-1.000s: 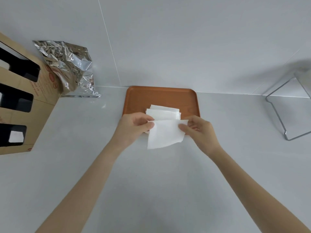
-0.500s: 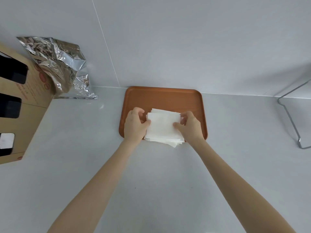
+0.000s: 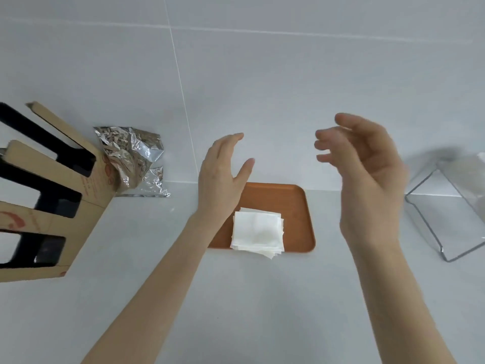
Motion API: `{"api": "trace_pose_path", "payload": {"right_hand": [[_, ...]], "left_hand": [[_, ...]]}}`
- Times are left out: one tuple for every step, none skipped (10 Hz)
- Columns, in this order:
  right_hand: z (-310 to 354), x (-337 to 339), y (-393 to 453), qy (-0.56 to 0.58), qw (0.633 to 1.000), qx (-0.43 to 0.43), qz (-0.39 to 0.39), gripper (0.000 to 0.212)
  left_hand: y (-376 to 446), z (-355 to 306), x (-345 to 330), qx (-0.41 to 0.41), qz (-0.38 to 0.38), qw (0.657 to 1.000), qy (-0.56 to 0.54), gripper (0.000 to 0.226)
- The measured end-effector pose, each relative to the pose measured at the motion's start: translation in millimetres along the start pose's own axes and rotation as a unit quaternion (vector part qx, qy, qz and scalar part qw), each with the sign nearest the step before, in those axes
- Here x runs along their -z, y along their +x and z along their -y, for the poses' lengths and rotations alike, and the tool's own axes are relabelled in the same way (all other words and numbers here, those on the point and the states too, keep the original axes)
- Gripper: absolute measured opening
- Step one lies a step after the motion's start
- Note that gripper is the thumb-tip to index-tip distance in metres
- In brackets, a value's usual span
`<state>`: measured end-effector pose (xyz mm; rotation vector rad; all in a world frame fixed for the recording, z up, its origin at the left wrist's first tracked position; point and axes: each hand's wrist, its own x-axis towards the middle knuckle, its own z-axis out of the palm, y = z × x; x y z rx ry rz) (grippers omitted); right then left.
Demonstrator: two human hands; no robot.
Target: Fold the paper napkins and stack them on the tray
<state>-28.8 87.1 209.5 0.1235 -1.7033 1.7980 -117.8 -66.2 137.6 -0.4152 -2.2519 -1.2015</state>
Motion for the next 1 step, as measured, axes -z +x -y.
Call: {"api": "trace_pose_path", "payload": {"right_hand": [[67.2,6.5,2.5,0.154,0.978,0.121,0.069,0.017]], "left_hand": [[14.2,-23.7,19.7,-0.038,-0.031,0.999,0.014,0.039]]}}
